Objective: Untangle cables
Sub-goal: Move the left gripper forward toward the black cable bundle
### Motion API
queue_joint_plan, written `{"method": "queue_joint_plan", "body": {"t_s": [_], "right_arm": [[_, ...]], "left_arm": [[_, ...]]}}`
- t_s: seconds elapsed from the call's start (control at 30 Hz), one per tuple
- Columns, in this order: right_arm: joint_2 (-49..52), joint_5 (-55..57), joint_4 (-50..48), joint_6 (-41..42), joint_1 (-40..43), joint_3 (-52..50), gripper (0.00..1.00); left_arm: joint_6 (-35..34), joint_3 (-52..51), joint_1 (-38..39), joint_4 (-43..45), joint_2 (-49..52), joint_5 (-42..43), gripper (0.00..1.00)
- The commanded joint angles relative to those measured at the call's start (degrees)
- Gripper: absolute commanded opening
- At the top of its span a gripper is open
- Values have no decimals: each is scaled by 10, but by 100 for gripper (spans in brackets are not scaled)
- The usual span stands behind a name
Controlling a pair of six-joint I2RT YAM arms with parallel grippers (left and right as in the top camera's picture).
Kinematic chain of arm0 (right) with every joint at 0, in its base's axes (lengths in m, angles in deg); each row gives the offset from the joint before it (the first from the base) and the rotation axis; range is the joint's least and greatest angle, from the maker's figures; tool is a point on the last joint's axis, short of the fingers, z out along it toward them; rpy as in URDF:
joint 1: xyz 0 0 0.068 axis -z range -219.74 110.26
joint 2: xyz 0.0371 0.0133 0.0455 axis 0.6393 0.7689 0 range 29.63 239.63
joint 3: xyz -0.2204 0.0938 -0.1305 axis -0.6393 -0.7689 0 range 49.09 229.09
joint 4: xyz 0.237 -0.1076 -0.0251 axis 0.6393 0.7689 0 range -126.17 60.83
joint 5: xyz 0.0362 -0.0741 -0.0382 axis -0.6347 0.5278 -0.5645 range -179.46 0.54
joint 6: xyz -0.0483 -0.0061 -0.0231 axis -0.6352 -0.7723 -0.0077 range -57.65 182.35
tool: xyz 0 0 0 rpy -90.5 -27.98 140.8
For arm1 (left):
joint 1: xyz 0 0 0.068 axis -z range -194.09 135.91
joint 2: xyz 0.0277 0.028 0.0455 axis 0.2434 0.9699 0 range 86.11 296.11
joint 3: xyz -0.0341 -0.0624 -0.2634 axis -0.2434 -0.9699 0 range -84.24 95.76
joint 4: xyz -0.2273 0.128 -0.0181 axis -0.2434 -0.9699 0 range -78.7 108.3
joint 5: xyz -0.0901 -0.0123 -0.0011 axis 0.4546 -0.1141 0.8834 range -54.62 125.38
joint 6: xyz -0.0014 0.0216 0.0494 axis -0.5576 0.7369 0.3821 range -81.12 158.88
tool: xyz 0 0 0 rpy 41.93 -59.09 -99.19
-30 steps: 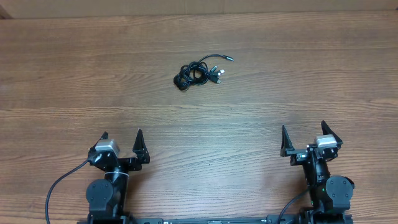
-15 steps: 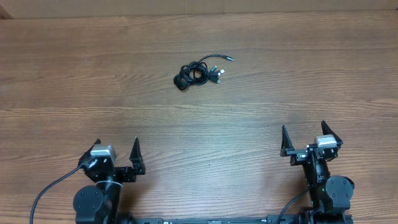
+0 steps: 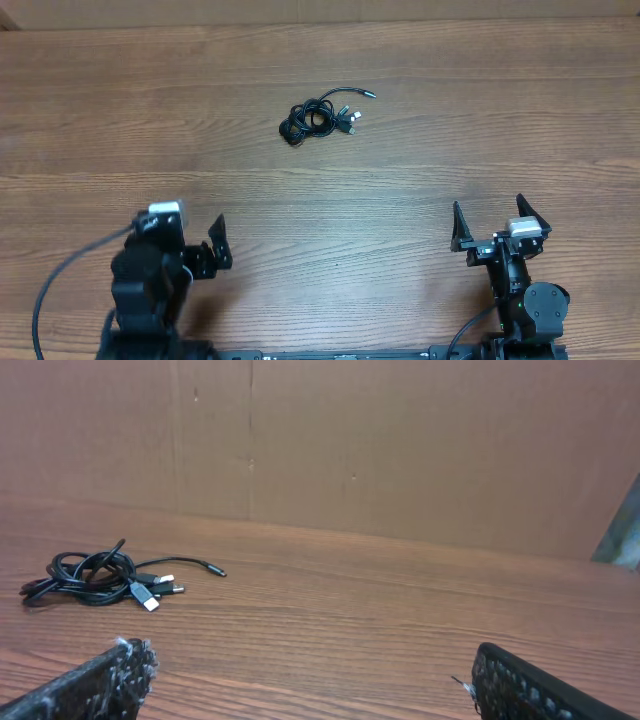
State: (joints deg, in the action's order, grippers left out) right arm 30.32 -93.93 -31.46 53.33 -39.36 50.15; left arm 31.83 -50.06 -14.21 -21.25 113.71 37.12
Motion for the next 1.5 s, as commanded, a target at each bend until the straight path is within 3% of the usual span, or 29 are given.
{"method": "queue_joint_plan", "body": {"t_s": [0.0,0.33,0.57,1.47], "right_arm": [[-1,4,-2,-1,2,-6,100],[-1,4,-2,-1,2,-6,100],[-1,4,-2,-1,2,-6,100],[-1,4,-2,-1,2,-6,100]], "left_arm": [[11,55,-2,-13,58,29,100],[16,197,-2,-127,227,43,100],[16,227,-2,-160,297,48,100],[13,227,-2,-197,319,58,100]]}}
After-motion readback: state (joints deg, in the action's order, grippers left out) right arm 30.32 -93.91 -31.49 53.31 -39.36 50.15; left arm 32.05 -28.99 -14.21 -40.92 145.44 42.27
